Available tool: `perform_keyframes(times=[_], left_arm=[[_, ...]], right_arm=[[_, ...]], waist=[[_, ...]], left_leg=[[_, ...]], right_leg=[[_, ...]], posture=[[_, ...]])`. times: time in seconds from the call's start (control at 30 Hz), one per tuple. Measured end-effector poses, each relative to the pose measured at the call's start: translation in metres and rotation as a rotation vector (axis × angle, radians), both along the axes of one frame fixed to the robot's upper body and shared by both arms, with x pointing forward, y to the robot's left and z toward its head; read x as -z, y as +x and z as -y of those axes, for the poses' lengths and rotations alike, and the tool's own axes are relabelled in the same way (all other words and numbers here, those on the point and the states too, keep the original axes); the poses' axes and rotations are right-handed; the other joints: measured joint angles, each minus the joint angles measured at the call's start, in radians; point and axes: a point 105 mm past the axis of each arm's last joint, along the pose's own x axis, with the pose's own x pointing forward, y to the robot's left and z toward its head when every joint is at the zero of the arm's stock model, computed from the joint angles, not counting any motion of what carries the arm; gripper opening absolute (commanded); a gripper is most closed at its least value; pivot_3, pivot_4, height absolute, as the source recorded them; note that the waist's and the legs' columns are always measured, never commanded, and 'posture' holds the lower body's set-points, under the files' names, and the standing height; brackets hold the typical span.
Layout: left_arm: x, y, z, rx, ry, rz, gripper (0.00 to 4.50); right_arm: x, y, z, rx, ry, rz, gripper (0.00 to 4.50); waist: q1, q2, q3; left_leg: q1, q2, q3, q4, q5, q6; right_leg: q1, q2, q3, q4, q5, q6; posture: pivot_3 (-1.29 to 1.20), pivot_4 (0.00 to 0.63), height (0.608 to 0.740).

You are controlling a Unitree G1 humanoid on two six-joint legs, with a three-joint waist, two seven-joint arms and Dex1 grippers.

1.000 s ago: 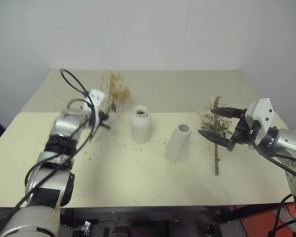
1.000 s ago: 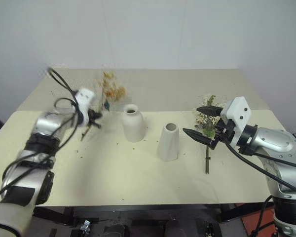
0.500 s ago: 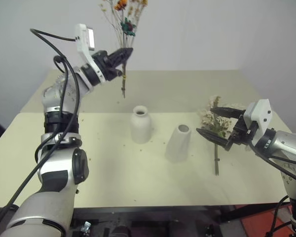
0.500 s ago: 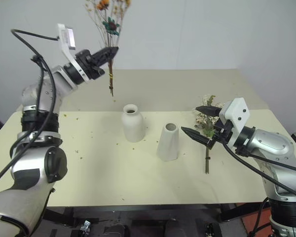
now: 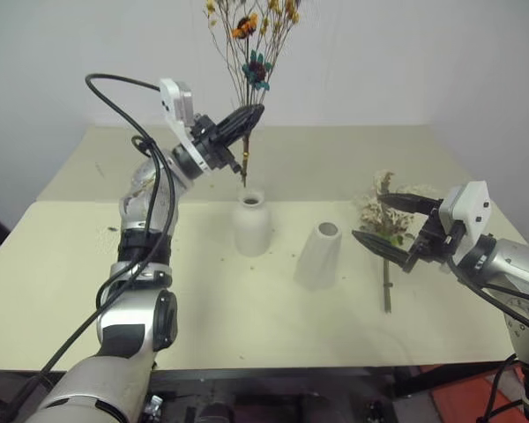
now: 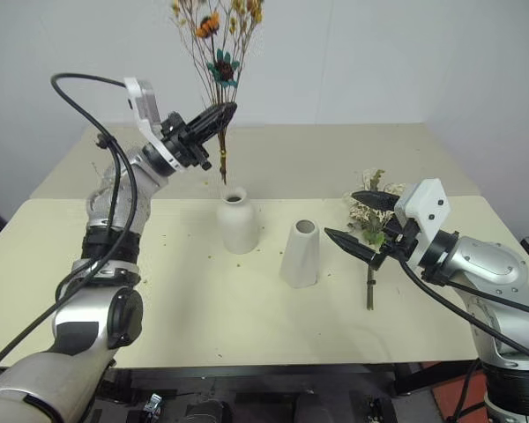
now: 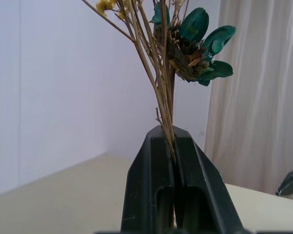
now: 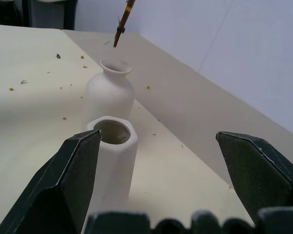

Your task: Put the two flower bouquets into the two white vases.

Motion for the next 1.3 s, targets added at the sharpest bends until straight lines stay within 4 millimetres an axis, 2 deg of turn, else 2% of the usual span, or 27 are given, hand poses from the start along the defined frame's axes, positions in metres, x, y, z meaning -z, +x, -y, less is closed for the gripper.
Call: perform_keyframes(times=[0.27, 0.77, 1.03, 1.2, 1.3], left_arm=[[0.023, 0.001, 0.007, 0.004, 0.016, -0.034, 0.04], [0.036, 0.000, 0.007, -0.003, 0.049, -0.010, 0.04], [0.068, 0.001, 0.004, -0.024, 0.098, -0.080, 0.04], [0.069, -0.001, 0.003, -0.028, 0.101, -0.075, 0.04], [0.075, -0.003, 0.000, -0.045, 0.106, -0.092, 0.74]], right_arm=[[0.000, -0.001, -0.001, -0.008, 0.011, -0.005, 4.44], [0.004, -0.003, 0.001, -0.001, 0.012, -0.015, 4.44], [0.004, -0.002, 0.002, 0.016, 0.018, -0.015, 4.44], [0.004, -0.002, 0.002, 0.016, 0.020, -0.015, 4.44], [0.004, -0.002, 0.002, 0.015, 0.024, -0.015, 4.44]], waist=[[0.002, 0.000, 0.000], [0.001, 0.000, 0.000], [0.001, 0.000, 0.000], [0.002, 0.000, 0.000], [0.000, 0.000, 0.000]], left_leg=[[0.000, 0.000, 0.000, 0.000, 0.000, 0.000], [0.000, 0.000, 0.000, 0.000, 0.000, 0.000], [0.000, 0.000, 0.000, 0.000, 0.000, 0.000], [0.000, 0.000, 0.000, 0.000, 0.000, 0.000], [0.000, 0.000, 0.000, 0.000, 0.000, 0.000]], right_leg=[[0.000, 0.000, 0.000, 0.000, 0.000, 0.000], [0.000, 0.000, 0.000, -0.001, 0.000, 0.000], [0.000, 0.000, 0.000, 0.000, 0.000, 0.000], [0.000, 0.000, 0.000, -0.001, 0.000, 0.000], [0.000, 0.000, 0.000, 0.000, 0.000, 0.000]], posture=[[0.00, 0.150, 0.740], [0.00, 0.150, 0.740], [0.00, 0.150, 0.740], [0.00, 0.150, 0.740], [0.00, 0.150, 0.740]])
